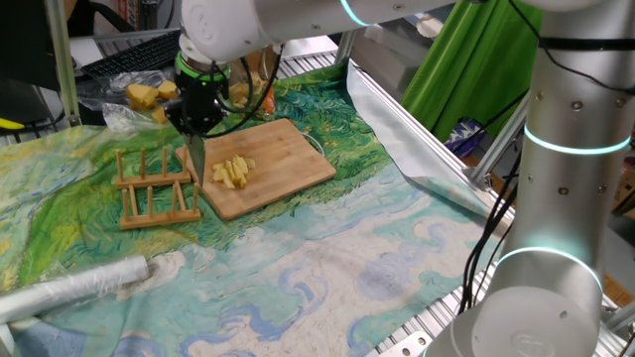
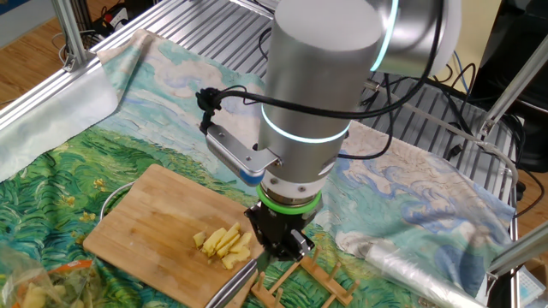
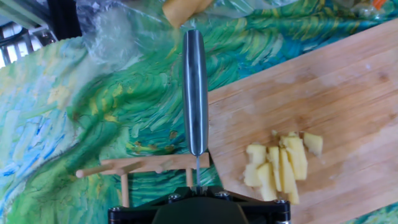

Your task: Chop the potatoes

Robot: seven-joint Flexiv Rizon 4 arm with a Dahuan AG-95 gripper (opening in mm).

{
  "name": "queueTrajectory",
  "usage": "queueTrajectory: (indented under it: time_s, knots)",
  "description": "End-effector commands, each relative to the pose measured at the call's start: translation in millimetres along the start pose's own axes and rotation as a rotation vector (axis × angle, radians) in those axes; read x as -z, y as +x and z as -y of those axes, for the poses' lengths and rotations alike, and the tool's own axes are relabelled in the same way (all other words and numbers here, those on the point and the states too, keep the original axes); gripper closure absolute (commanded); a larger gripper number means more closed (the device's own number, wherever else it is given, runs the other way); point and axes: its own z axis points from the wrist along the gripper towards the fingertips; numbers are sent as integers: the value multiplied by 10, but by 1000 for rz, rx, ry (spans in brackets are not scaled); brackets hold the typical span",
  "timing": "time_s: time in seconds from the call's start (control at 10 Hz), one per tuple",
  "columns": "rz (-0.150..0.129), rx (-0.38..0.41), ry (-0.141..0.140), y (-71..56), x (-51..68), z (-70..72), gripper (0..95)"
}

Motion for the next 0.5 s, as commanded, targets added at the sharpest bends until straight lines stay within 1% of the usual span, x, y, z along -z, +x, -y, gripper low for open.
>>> queueTrajectory:
  time_s: [0.1, 0.5]
  knots:
    - [-5, -4, 5, -18, -20, -9, 950]
    - [-3, -15, 12, -19, -7, -7, 950]
